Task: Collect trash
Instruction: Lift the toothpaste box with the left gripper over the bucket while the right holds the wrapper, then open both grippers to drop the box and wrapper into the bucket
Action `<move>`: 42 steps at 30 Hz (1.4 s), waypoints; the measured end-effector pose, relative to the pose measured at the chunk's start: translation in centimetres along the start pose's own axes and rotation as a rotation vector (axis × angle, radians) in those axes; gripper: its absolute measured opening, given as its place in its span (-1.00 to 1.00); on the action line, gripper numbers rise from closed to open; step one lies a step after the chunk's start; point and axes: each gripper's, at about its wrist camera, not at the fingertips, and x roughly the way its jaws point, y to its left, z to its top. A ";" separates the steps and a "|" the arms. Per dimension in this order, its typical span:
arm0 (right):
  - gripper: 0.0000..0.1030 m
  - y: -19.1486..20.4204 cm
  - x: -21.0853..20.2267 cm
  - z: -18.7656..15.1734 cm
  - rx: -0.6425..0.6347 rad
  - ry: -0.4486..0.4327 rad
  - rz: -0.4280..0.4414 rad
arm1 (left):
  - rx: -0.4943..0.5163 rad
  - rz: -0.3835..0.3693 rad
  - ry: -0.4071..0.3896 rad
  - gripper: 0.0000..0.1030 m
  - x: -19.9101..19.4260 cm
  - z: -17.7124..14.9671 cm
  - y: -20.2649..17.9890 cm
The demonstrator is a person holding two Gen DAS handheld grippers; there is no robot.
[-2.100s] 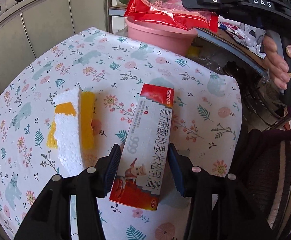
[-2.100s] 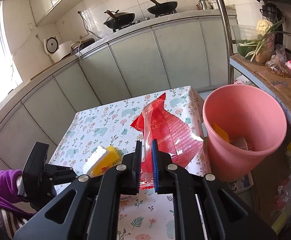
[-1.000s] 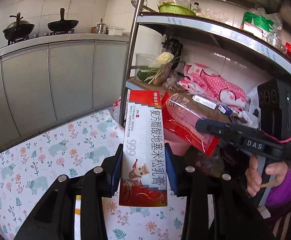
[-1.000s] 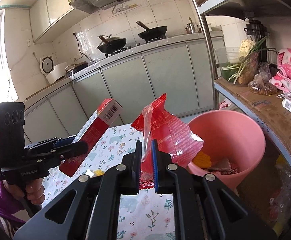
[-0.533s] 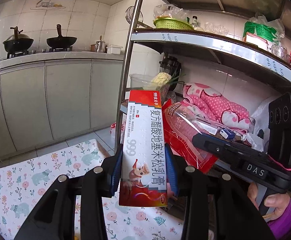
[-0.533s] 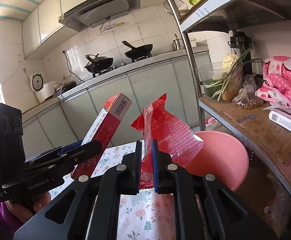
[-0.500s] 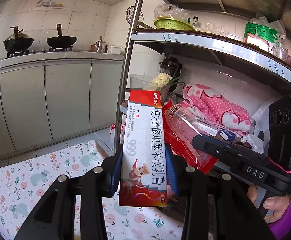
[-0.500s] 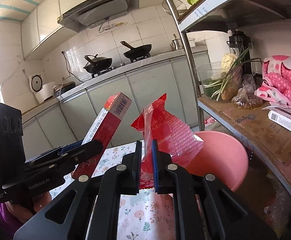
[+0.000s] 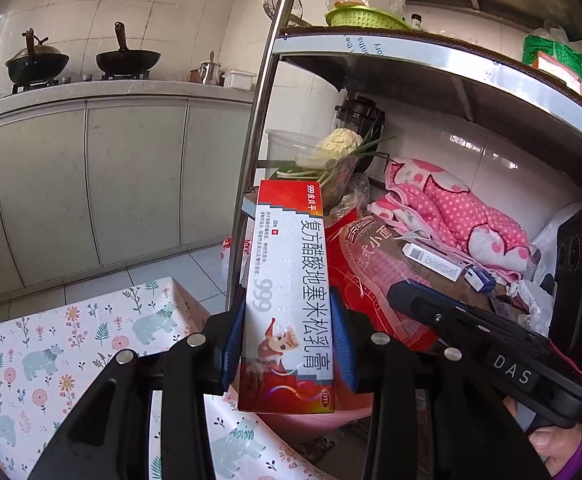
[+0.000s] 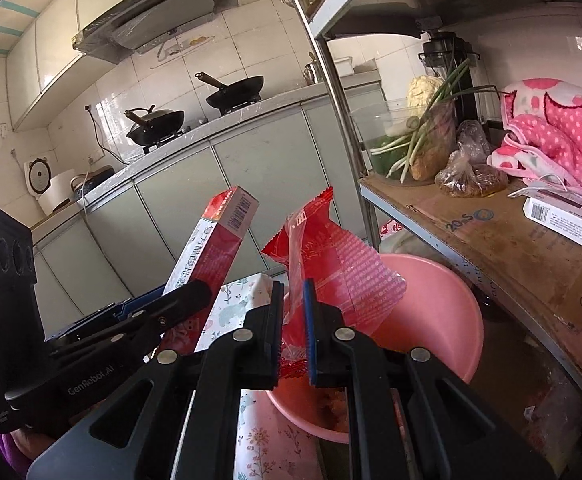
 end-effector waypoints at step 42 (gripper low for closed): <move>-0.35 -5.3 3.4 -3.4 0.142 0.146 -0.121 | 0.035 0.014 0.186 -0.14 7.7 -3.0 -1.9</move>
